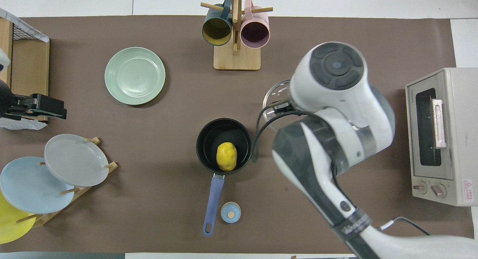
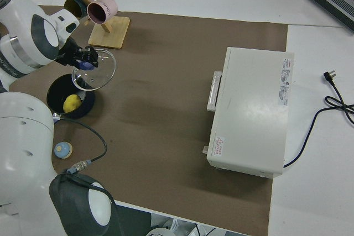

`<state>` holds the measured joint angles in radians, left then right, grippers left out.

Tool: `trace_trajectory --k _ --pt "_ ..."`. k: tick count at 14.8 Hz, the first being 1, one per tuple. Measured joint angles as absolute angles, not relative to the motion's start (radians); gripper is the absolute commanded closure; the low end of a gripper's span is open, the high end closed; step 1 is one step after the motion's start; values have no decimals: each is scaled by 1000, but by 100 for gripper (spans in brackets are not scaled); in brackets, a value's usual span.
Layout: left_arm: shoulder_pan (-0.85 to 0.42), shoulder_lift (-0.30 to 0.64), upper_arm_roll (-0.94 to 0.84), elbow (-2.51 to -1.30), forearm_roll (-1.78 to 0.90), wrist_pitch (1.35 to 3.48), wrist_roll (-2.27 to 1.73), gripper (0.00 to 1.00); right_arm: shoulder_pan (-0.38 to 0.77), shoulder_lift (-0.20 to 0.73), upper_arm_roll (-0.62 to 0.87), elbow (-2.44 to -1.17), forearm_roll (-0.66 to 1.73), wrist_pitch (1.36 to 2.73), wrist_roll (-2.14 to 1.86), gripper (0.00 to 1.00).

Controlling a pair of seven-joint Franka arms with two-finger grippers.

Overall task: Transfer potato from pot to plate
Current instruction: 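Lift the glass lid off the pot and set it beside the toaster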

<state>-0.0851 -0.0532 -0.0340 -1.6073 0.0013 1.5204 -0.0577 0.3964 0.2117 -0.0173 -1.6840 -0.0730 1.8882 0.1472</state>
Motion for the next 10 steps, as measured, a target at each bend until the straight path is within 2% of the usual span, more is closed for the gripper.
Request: trace_trajectory --k 2,5,7,10 --pt "-85 -53 -34 -1607 1 1520 -58 0 265 207 -20 -1744 -59 1910 -37 100" --pt "-85 -53 -34 -1607 1 1520 -58 0 106 189 -21 -1870 -36 2054 -277 100" --pt "-85 -53 -34 -1607 1 1520 -58 0 61 169 -21 -1963 -31 2161 -333 100" --pt "-85 -53 -40 -1607 1 1521 -58 0 54 131 -20 -2107 -30 2297 -337 98"
